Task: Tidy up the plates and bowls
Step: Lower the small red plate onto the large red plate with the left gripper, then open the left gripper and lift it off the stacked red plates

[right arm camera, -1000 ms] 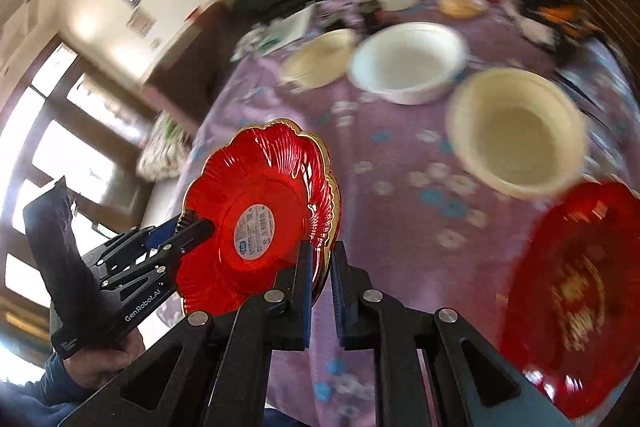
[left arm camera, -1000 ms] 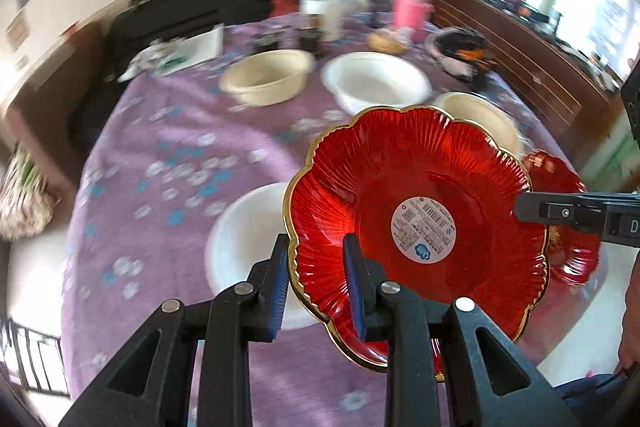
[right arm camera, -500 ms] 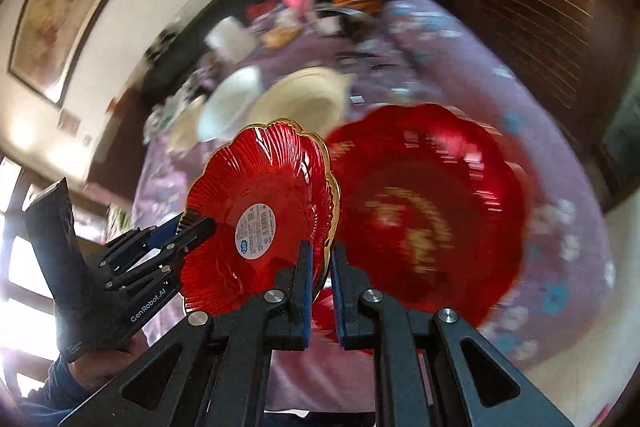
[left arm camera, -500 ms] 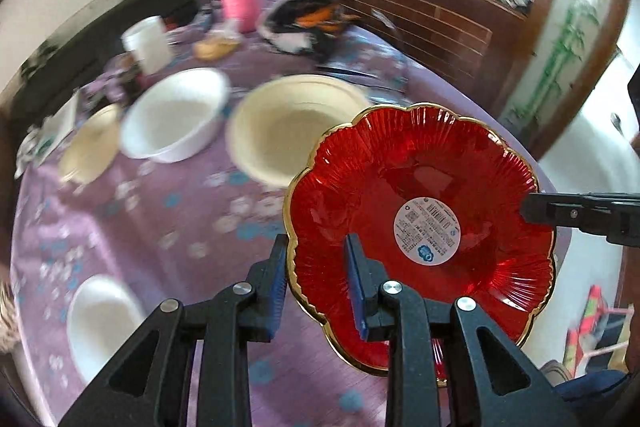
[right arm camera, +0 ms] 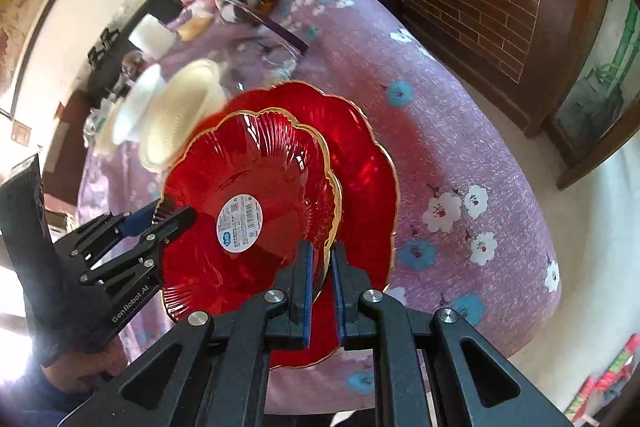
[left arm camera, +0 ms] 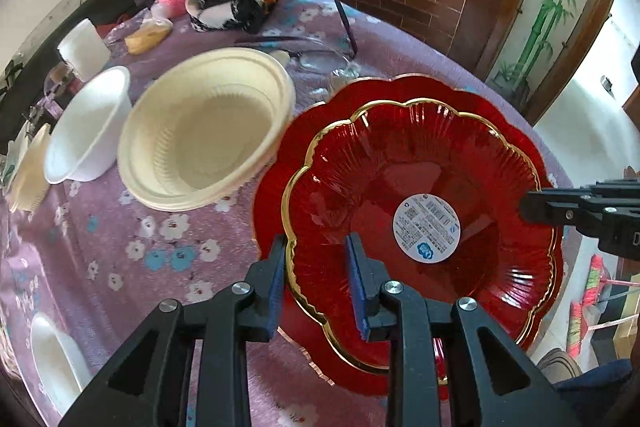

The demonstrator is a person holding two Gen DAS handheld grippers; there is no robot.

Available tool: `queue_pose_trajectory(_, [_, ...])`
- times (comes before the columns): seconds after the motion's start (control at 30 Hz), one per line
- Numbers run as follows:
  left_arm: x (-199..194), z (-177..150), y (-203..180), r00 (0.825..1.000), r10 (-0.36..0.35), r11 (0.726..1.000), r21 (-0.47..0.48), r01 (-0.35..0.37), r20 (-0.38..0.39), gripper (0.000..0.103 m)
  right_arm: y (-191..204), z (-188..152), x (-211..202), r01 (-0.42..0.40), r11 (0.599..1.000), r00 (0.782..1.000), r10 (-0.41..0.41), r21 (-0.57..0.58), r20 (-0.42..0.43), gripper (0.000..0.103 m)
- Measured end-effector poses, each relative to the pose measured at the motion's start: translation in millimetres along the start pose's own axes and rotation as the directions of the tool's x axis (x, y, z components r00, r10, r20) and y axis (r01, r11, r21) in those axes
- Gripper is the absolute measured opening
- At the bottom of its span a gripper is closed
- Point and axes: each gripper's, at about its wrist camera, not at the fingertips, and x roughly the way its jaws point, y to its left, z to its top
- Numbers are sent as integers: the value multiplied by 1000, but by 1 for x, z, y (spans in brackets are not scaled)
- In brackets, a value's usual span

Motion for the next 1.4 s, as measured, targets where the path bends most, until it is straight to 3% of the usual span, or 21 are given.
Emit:
queue_pose_trajectory(0.23, [5,3,-9,1000,11,999,31,-11,-15,35,0,8,11,79,994,997,-81,-79,-20,10])
queue_pose_trajectory(0.4, [7,5,-15,1000,5,999,53,-3,-31,48,7,10,14,122,984,992,-126,-130,-25,11])
queue_pose_trajectory(0.57, [7,4,-25,999,-7,996,92,11,-48,72,9,11,16,136,982,989,-143,-133,-42,13])
queue_pose_trajectory(0.7, [8,3,-29,998,-3,993,118,10,-59,79,10,10,21,133,984,988,-142,-120,-66,15])
queue_pose_trajectory(0.9, [6,3,-31,998,-6,991,133,14,-59,88,14,10,17,121,986,990,-128,-115,-59,26])
queue_pose_trajectory(1.13, [2,2,-31,999,-2,990,142,9,-53,89,15,10,7,133,986,991,-135,-96,-22,37])
queue_pose_trajectory(1.4, [-18,-4,-21,1000,22,993,112,-22,1,89,17,10,-9,102,992,994,-98,-73,46,39])
